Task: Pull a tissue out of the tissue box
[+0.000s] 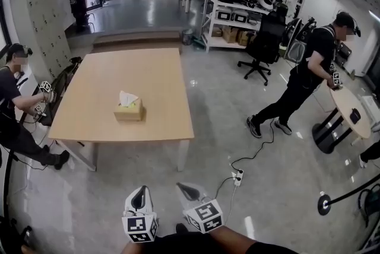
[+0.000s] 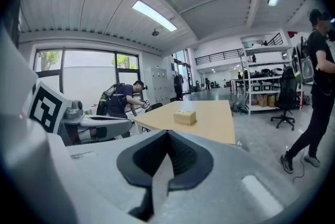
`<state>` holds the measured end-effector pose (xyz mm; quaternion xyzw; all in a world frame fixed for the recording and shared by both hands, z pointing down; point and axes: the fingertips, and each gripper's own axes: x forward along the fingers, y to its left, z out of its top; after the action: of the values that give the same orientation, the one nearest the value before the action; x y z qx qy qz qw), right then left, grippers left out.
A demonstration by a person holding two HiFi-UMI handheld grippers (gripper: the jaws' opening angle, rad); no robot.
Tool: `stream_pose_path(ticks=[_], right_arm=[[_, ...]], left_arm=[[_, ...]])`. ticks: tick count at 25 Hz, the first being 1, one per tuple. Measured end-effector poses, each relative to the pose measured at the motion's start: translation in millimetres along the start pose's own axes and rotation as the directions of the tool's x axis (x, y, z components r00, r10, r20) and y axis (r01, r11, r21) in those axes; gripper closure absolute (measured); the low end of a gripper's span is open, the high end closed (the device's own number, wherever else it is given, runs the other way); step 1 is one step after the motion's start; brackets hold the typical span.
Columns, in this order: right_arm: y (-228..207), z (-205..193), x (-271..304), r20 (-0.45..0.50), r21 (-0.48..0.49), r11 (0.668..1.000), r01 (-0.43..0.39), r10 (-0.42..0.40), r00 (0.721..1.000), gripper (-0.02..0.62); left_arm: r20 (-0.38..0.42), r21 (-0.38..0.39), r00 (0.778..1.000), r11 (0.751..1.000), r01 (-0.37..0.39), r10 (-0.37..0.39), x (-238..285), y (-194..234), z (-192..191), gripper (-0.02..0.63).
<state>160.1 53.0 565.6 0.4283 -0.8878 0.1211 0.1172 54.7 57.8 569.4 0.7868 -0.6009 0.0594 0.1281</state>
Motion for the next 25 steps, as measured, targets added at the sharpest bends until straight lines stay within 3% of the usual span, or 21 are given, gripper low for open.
stream_pose_path(ticks=[12, 25], right_arm=[[14, 16, 29, 0.014, 0.04, 0.999, 0.003, -0.003, 1.0, 0.604], [61, 52, 102, 0.024, 0.027, 0.996, 0.081, -0.081, 0.996, 0.604]], left_arm=[[0.003, -0.015, 1.0, 1.0, -0.017, 0.017, 5, 37, 14, 0.588], [0.025, -0.023, 0.999, 0.999, 0.039, -0.039, 12, 132, 42, 0.588]])
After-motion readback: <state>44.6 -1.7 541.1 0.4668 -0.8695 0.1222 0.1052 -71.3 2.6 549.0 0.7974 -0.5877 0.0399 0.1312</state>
